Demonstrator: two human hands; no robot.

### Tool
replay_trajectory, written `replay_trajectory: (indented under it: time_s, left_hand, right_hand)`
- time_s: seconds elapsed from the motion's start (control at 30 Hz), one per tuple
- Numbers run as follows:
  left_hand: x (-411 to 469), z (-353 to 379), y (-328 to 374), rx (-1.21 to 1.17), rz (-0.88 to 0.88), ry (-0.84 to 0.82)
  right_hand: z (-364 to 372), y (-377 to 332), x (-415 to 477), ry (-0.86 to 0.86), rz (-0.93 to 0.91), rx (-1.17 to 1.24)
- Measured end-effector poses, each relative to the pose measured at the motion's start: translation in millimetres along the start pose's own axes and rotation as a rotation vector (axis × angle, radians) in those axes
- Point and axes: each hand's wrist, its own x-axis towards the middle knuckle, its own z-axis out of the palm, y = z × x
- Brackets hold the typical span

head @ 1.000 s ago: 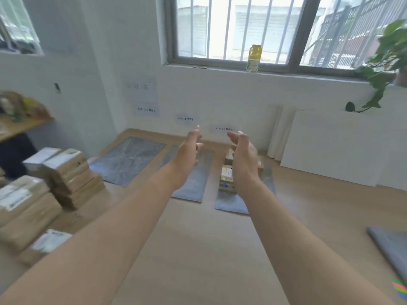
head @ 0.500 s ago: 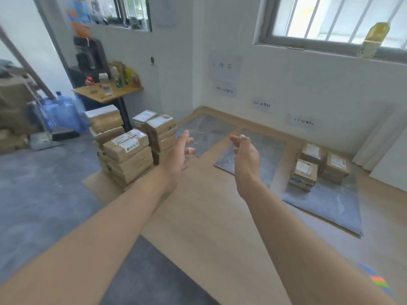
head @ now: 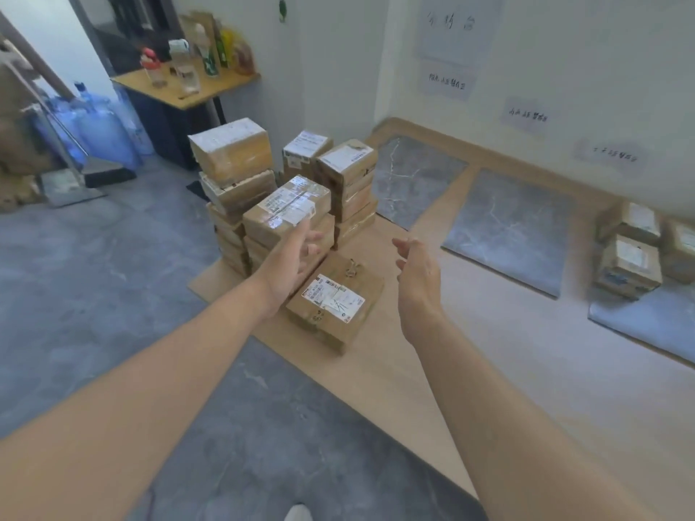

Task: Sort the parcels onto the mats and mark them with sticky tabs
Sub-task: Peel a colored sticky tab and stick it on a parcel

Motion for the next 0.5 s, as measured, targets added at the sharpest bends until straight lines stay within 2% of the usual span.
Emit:
replay_trajectory:
  time_s: [0.23, 0.5]
  left_hand:
    - [38.1, -39.4, -64.1, 0.087, -0.128, -0.103]
    - [67.5, -50.5, -127.6, 0.092, -0.214, -0.043]
  right_hand:
    - [40.7, 56.3, 6.8, 0.082, 0.140, -0.036]
    - [55.1, 113.7, 26.6, 0.117, 0.289, -0.057]
